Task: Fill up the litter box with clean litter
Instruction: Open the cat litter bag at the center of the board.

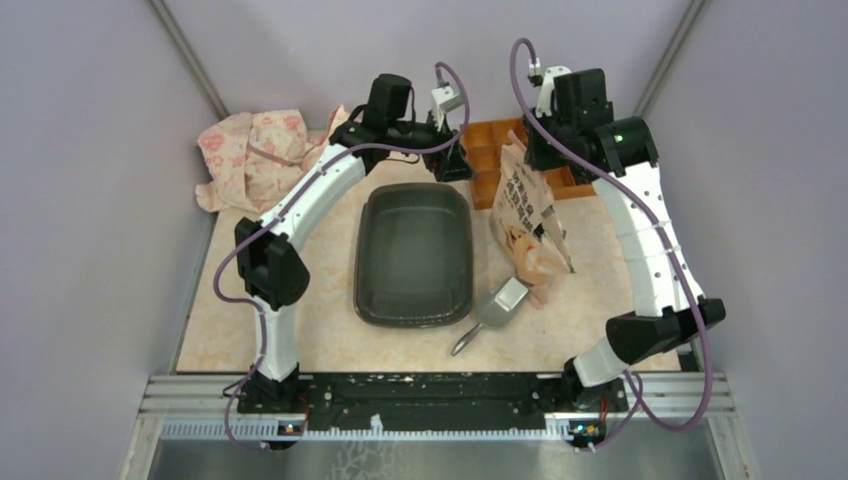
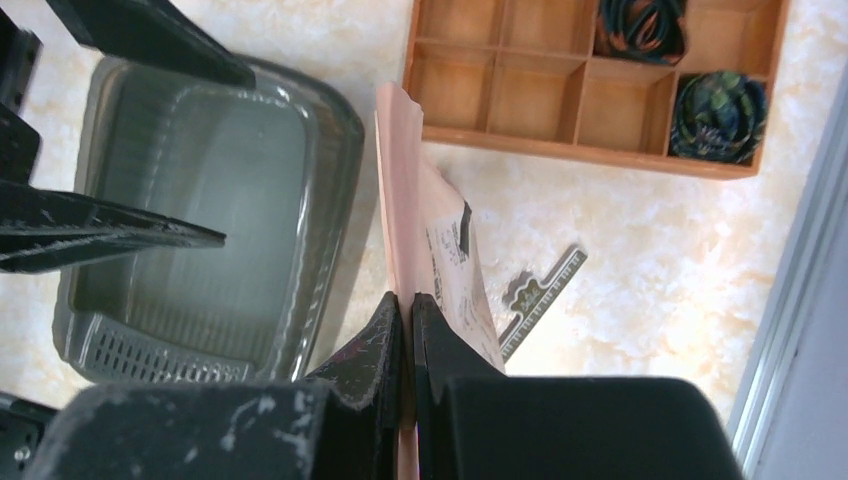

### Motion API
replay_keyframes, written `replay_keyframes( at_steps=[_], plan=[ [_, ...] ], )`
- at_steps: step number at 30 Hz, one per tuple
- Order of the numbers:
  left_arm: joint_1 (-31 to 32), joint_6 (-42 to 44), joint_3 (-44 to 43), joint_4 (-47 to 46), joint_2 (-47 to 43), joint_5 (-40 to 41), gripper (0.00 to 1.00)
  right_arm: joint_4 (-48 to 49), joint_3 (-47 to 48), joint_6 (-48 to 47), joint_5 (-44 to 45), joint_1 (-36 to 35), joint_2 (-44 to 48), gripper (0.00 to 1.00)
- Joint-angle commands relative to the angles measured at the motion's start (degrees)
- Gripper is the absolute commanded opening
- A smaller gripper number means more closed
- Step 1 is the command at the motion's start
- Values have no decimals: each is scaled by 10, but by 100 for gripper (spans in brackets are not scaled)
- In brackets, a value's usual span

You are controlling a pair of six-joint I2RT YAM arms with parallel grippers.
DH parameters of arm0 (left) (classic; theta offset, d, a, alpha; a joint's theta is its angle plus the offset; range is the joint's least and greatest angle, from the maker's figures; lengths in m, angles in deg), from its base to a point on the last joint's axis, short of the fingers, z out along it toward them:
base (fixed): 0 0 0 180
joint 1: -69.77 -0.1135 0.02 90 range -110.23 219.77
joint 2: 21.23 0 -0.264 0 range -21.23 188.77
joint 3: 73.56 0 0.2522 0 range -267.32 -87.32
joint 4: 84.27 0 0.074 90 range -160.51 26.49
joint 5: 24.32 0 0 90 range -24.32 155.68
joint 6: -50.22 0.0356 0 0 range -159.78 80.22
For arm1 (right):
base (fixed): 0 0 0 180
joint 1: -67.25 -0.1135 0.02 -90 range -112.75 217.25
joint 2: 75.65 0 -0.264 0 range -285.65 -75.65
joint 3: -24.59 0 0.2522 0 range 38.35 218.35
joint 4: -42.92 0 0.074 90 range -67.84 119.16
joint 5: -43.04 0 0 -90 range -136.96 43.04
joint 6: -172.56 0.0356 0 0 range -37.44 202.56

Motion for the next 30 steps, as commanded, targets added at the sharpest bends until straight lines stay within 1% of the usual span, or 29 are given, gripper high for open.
replay_keyframes(
  at_steps=[1,4,7,9,16,19,21,26,27,28,29,30],
  plan=[
    [4,11,-2,10,-30,1,87,89,-24,1,-27,-6,43,0],
    [5,13,-2,10,-28,2,87,114,-71,-1,-42,-7,73,0],
    [5,14,-2,12,-23,2,87,137,-103,4,-58,-6,75,0],
    [5,15,0,14,-23,3,87,148,-107,6,-70,-8,68,0],
    [5,14,-3,14,-22,6,87,151,-12,-1,-60,-27,9,0],
    [5,15,-4,14,-22,7,87,160,0,-2,-61,-29,-13,0],
    [5,14,-2,14,-23,8,87,181,-22,1,-61,-33,-12,0],
    [5,18,16,14,-28,9,87,202,-126,11,-59,-34,7,0],
    [5,20,22,14,-32,10,87,209,-148,14,-59,-34,18,5],
    [5,22,28,13,-34,12,87,215,-168,15,-60,-34,28,13],
    [5,24,33,12,-37,12,87,221,-183,19,-59,-34,38,19],
    [5,25,36,12,-40,13,87,225,-194,21,-59,-34,46,28]
  ],
)
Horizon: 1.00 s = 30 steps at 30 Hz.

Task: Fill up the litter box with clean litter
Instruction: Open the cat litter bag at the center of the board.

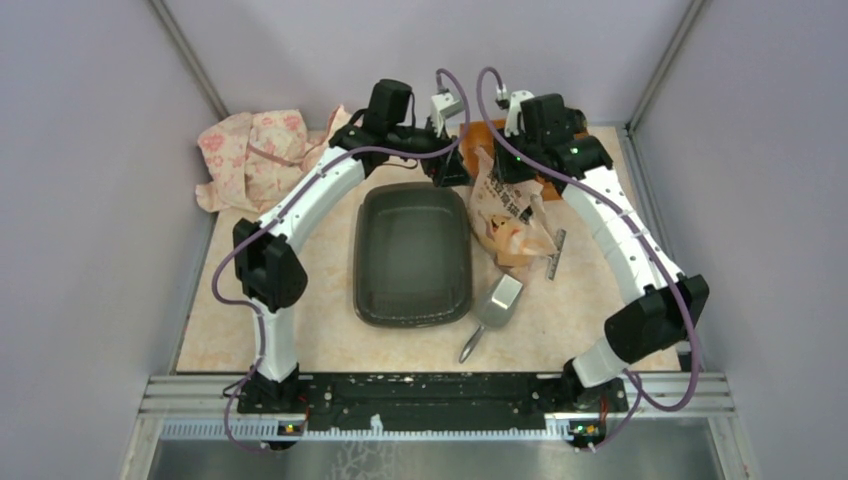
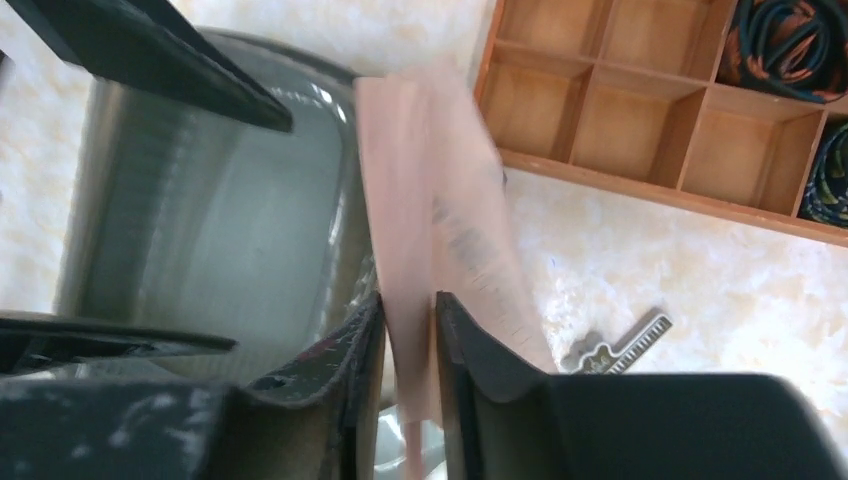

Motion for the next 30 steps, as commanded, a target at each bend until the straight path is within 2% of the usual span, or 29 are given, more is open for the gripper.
replay_keyframes(
  at_steps=[1,2,8,11,15,21,25,28,30],
  plan=[
    [4,17,19,3,-32,4,87,56,-41,17,-4,-5,64,40],
    [4,18,21,4,-34,4,87,56,-43,18,-2,-4,68,48],
    [4,17,28,2,-43,6,87,45,-19,22,12,-4,66,52],
    [4,17,33,2,-47,8,87,33,8,28,36,-4,66,64],
    [4,20,42,2,-54,13,87,22,34,40,83,-4,91,73],
    [4,21,46,3,-57,22,86,-32,53,86,81,-5,129,74],
    [4,6,51,11,-74,72,81,-71,-4,128,94,-13,161,71],
    [4,-22,65,13,-100,120,81,-87,-71,163,114,-60,202,70],
    [4,-41,82,13,-123,135,84,-95,-117,199,135,-120,219,70]
  ],
)
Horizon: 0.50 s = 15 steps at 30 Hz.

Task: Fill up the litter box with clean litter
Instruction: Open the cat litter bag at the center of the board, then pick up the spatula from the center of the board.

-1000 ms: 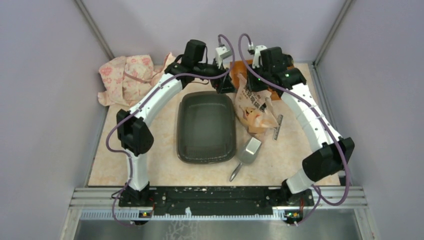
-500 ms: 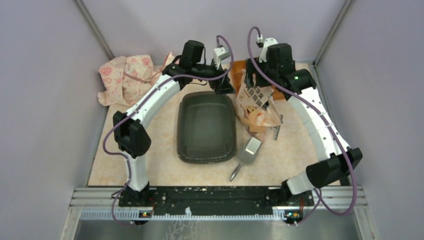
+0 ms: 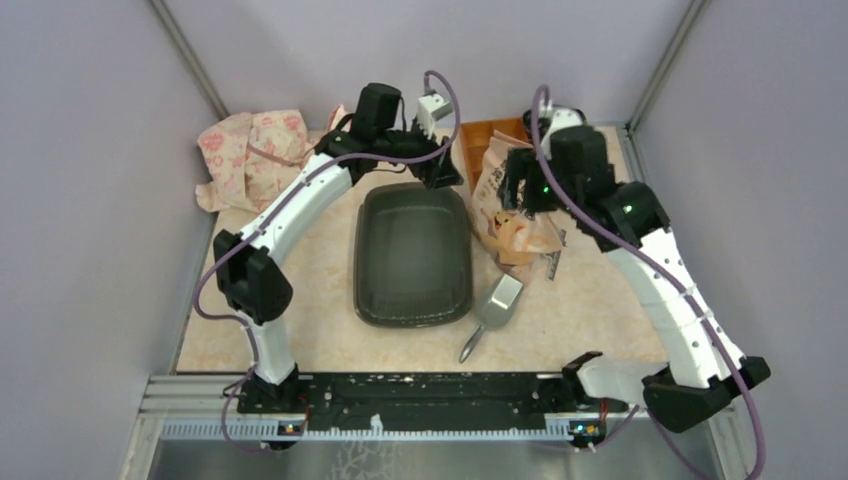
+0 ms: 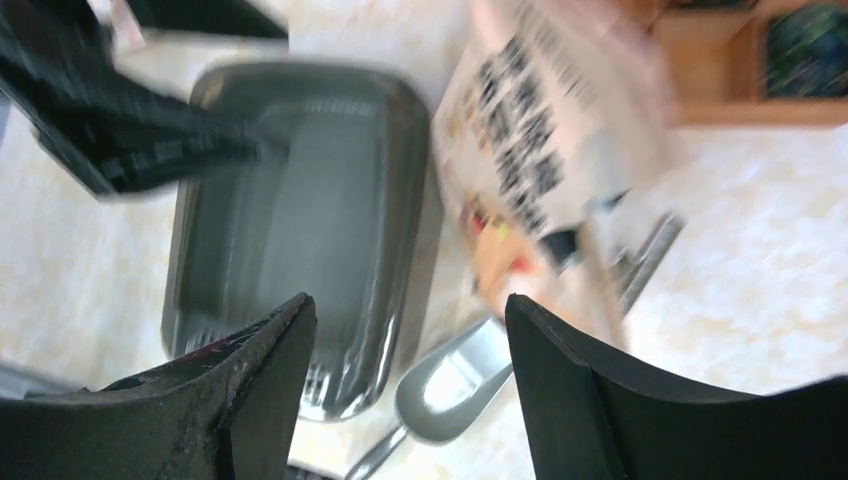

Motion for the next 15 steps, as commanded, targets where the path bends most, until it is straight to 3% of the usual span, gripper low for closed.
replay_keyframes(
  at_steps=[1,8,15],
  plan=[
    [4,-47,32,3,-81,59,95,-45,-91,96,54,-114,38,69],
    [6,-130,167,-20,-209,118,99,-30,-304,358,158,-304,122,67],
    [14,-194,287,-56,-333,141,99,-32,-435,530,156,-331,204,66]
  ],
)
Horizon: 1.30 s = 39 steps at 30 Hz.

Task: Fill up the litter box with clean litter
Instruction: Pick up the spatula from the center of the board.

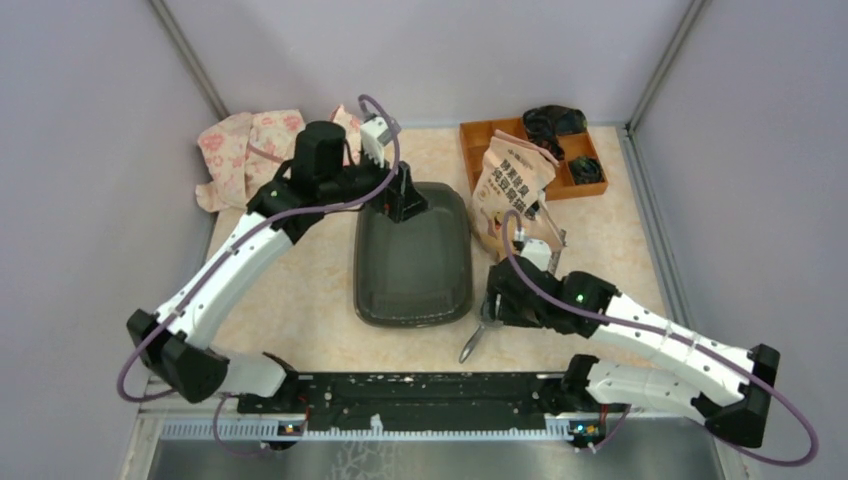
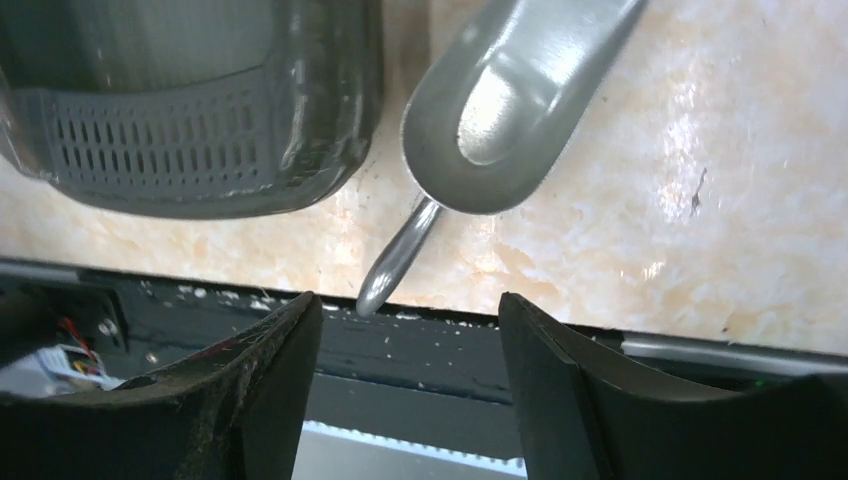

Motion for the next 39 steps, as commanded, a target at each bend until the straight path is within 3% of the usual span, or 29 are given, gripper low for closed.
replay_keyframes(
  at_steps=[1,10,18,32,36,39],
  plan=[
    [7,-50,49,-31,-55,34,99,12,-48,159,38,-4,54,66],
    [8,-38,69,-24,-55,56,99,31,-102,240,77,0,19,58],
    [7,-41,71,-27,-48,52,99,112,-168,198,19,88,14,54],
    [8,-37,58,-22,-30,55,99,202,-222,182,-10,92,-53,50],
    [7,-38,56,-26,-25,51,99,222,-233,181,-9,93,-73,43],
    [8,-37,53,-27,-20,47,99,226,-230,175,2,93,-83,29]
  ],
)
